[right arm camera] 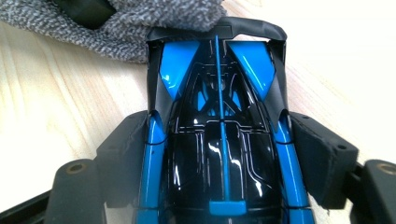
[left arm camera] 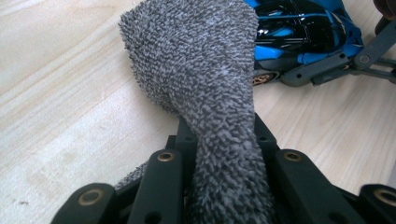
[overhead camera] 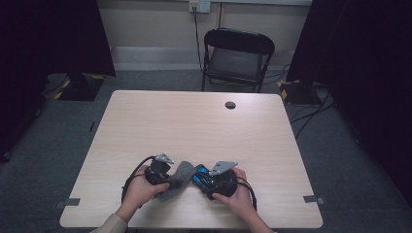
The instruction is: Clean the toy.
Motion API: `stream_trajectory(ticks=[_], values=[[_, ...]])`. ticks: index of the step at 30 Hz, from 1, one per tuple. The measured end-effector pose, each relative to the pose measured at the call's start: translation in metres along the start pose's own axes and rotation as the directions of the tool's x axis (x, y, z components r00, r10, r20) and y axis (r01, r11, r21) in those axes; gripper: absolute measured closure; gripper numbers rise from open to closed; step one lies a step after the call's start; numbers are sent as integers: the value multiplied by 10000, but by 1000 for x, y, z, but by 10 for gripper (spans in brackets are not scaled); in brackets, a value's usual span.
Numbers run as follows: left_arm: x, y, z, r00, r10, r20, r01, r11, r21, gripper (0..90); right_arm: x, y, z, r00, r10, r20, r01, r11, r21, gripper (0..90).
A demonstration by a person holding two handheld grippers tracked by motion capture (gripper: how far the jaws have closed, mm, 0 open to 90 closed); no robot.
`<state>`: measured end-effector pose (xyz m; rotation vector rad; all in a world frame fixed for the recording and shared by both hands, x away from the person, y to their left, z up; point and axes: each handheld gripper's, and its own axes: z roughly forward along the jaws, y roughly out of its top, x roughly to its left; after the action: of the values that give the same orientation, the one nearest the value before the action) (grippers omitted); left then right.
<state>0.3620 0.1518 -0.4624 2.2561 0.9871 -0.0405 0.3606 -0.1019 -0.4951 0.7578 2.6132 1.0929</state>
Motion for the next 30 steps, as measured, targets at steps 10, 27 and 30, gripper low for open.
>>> stream_trajectory(ticks=[10, 27, 30], values=[[1, 5, -11, 9996, -27, -280, 15, 9991, -423, 723, 0, 0, 0, 10000, 5, 3, -5, 10000, -4, 261], [13, 44, 21, 9926, -705, -986, 615, 9940, -910, 713, 0, 0, 0, 10000, 6, 8, -6, 10000, -20, 261], [12, 45, 30, 9937, -686, -881, 622, 9954, -733, 713, 0, 0, 0, 10000, 5, 11, -5, 10000, -28, 261]])
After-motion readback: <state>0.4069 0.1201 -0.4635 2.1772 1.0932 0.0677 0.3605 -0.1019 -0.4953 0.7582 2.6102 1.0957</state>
